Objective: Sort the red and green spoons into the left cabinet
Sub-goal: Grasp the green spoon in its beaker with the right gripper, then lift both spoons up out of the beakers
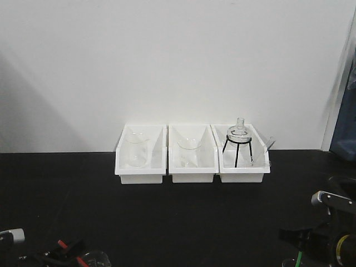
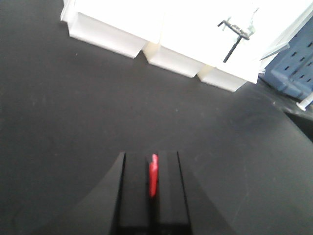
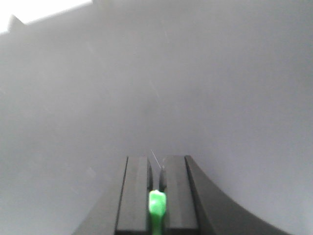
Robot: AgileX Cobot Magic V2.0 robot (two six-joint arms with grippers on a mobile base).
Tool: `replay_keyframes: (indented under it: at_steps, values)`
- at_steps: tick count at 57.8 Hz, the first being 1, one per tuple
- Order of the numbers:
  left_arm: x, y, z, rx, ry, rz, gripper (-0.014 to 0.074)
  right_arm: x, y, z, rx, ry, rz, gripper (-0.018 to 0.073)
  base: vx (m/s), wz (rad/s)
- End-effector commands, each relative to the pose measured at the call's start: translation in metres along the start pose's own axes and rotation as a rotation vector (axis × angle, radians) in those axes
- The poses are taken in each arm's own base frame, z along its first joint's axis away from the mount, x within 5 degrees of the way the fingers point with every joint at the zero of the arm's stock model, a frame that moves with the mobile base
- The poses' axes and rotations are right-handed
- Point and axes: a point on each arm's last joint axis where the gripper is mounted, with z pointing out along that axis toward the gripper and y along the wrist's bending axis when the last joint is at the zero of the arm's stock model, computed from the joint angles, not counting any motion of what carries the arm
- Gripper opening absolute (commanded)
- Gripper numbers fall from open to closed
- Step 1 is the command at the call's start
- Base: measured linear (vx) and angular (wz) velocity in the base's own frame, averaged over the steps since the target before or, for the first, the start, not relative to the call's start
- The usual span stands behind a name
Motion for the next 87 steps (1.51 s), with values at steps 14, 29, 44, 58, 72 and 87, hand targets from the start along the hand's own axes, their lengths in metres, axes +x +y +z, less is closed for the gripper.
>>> replay_keyframes:
  at_steps: [14, 29, 44, 58, 72, 87]
  values:
    - [-0.038, -0.025, -0.010, 0.104, -0.195, 0.033, -0.0006, -0.045, 0.021, -0.047, -0.031, -0.196, -0.051, -0.0009, 0.00, 0.00]
    - [-0.060, -0.043, -0.026, 0.133, -0.265, 0.077, -0.0006, -0.062, 0.034, -0.079, -0.052, -0.302, -0.080, -0.0009, 0.00, 0.00]
    - [-0.093, -0.075, -0.059, 0.223, -0.425, 0.146, -0.0006, -0.081, 0.053, -0.131, -0.095, -0.466, -0.125, -0.0009, 0.00, 0.00]
    - [-0.122, -0.111, -0.108, 0.316, -0.607, 0.232, -0.0006, -0.091, 0.071, -0.187, -0.135, -0.628, -0.173, -0.0009, 0.00, 0.00]
    - [-0.139, -0.132, -0.150, 0.213, -0.666, 0.377, -0.0006, -0.089, 0.085, -0.210, -0.179, -0.684, -0.349, -0.0009, 0.00, 0.00]
    - [-0.156, -0.148, -0.191, 0.087, -0.679, 0.400, -0.0006, -0.085, 0.095, -0.212, -0.266, -0.688, -0.468, -0.0009, 0.00, 0.00]
